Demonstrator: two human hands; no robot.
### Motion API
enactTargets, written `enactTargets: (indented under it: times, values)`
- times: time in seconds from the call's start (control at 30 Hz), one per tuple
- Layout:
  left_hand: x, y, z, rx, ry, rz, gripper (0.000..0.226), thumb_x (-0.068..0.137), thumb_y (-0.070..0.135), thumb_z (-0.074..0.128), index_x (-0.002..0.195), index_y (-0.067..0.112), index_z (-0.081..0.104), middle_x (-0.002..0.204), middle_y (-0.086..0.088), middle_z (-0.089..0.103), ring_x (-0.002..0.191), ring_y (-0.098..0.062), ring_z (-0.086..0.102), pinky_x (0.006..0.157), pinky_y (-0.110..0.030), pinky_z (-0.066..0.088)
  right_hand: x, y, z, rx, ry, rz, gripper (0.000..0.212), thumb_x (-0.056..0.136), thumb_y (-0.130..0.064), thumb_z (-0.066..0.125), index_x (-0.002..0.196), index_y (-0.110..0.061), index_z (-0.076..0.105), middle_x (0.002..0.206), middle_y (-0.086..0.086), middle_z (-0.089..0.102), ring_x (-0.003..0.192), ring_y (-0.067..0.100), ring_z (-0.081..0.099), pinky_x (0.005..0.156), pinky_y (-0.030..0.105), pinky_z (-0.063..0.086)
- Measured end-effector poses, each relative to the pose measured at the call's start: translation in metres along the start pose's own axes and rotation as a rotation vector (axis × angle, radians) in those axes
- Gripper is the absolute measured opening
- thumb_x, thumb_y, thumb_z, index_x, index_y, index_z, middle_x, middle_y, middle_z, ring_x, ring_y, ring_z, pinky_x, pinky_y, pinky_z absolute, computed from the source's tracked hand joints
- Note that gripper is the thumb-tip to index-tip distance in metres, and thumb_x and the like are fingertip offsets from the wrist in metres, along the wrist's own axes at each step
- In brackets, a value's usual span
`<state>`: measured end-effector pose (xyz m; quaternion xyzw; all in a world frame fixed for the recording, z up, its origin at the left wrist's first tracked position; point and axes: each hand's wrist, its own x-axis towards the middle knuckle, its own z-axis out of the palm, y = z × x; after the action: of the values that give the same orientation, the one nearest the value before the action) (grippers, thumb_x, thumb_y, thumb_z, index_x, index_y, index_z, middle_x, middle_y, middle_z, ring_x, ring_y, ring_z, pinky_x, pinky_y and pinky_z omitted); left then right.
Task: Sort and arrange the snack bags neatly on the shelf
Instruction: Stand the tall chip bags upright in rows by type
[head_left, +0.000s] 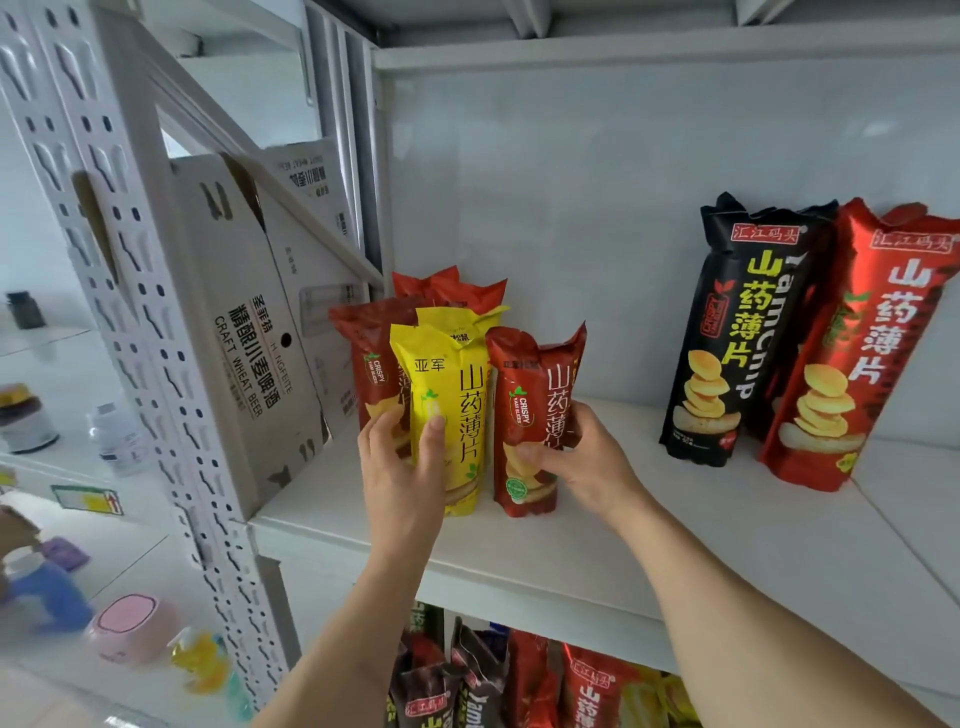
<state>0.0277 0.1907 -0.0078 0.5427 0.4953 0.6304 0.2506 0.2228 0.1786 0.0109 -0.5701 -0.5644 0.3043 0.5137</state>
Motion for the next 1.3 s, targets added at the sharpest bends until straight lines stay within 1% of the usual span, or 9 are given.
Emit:
enactTargets:
  times: [0.17, 0.4, 0.5, 0.57, 0.7, 0.77, 1.0, 1.13, 1.3]
  values:
    - [0.017, 0.005, -0.006, -0.031, 0.142, -0.037, 0.038, 0.1, 0.043, 0.052, 0.125, 0.016, 0.059, 0.122, 0.003, 0.055, 0.116, -0.017, 0.055, 0.103, -0.043, 0.046, 0.004, 0.0, 0.007, 0.025, -0.005, -0.03, 0.065, 0.068, -0.031, 0.088, 0.119, -0.034, 0.048, 0.105, -0.018, 0.065, 0.095, -0.005, 0.061, 0.079, 0.02, 0.048]
    - [0.071, -0.012, -0.012, -0.032, 0.065, -0.216, 0.066, 0.092, 0.041, 0.065, 0.149, 0.023, 0.038, 0.148, -0.001, 0.047, 0.135, -0.022, 0.046, 0.112, -0.045, 0.039, -0.001, 0.001, 0.013, 0.01, 0.029, -0.026, 0.062, 0.071, -0.035, 0.085, 0.121, -0.034, 0.048, 0.105, -0.019, 0.064, 0.093, -0.008, 0.059, 0.073, 0.013, 0.043]
    - [0.084, -0.032, -0.009, -0.021, -0.027, -0.231, 0.057, 0.08, 0.043, 0.072, 0.131, 0.035, 0.047, 0.13, 0.004, 0.062, 0.116, -0.021, 0.062, 0.1, -0.047, 0.051, -0.004, 0.001, 0.015, 0.014, 0.039, -0.018, 0.061, 0.071, -0.035, 0.085, 0.119, -0.036, 0.048, 0.106, -0.019, 0.064, 0.093, -0.009, 0.059, 0.071, 0.012, 0.042]
    - [0.09, -0.042, -0.008, -0.026, -0.076, -0.221, 0.05, 0.079, 0.034, 0.078, 0.118, 0.036, 0.046, 0.12, 0.006, 0.066, 0.105, -0.018, 0.066, 0.09, -0.037, 0.053, -0.005, 0.0, 0.017, 0.016, 0.052, -0.015, 0.062, 0.071, -0.034, 0.085, 0.121, -0.035, 0.048, 0.108, -0.019, 0.064, 0.097, -0.008, 0.059, 0.072, 0.012, 0.042]
    - [0.099, -0.051, -0.01, -0.074, -0.175, -0.236, 0.073, 0.079, 0.021, 0.083, 0.137, 0.026, 0.038, 0.117, 0.004, 0.064, 0.091, -0.01, 0.066, 0.063, -0.015, 0.05, -0.008, -0.001, 0.021, 0.024, 0.09, -0.003, 0.065, 0.072, -0.028, 0.085, 0.125, -0.031, 0.048, 0.109, -0.018, 0.063, 0.096, -0.009, 0.058, 0.069, 0.008, 0.043]
    - [0.103, -0.057, -0.012, -0.076, -0.198, -0.228, 0.083, 0.076, 0.025, 0.086, 0.143, 0.025, 0.036, 0.119, 0.003, 0.064, 0.099, -0.017, 0.065, 0.072, -0.02, 0.05, -0.01, -0.001, 0.021, 0.017, 0.106, 0.003, 0.065, 0.072, -0.029, 0.085, 0.125, -0.031, 0.048, 0.109, -0.018, 0.063, 0.096, -0.008, 0.058, 0.07, 0.009, 0.042]
    - [0.079, -0.061, -0.04, -0.132, -0.224, -0.191, 0.067, 0.081, 0.022, 0.082, 0.139, 0.02, 0.047, 0.113, 0.003, 0.069, 0.088, -0.002, 0.064, 0.052, -0.005, 0.046, -0.015, 0.0, 0.016, -0.005, 0.193, 0.019, 0.07, 0.072, -0.031, 0.085, 0.129, -0.032, 0.043, 0.108, -0.019, 0.062, 0.097, -0.005, 0.058, 0.076, 0.017, 0.044]
    - [0.053, -0.051, -0.065, -0.234, -0.221, -0.187, 0.051, 0.08, 0.021, 0.082, 0.124, 0.019, 0.056, 0.106, 0.004, 0.071, 0.091, -0.01, 0.069, 0.063, -0.018, 0.052, -0.016, 0.002, 0.003, -0.045, 0.253, 0.035, 0.073, 0.072, -0.032, 0.085, 0.13, -0.024, 0.04, 0.107, -0.016, 0.059, 0.093, -0.005, 0.057, 0.074, 0.017, 0.043]
    - [0.004, -0.03, -0.096, -0.327, -0.238, -0.198, 0.053, 0.07, 0.028, 0.087, 0.115, 0.024, 0.06, 0.095, 0.003, 0.075, 0.08, -0.016, 0.073, 0.064, -0.032, 0.055, -0.017, 0.01, -0.017, -0.028, 0.256, 0.06, 0.076, 0.073, -0.037, 0.083, 0.135, -0.022, 0.041, 0.121, -0.008, 0.06, 0.111, 0.014, 0.06, 0.094, 0.036, 0.048]
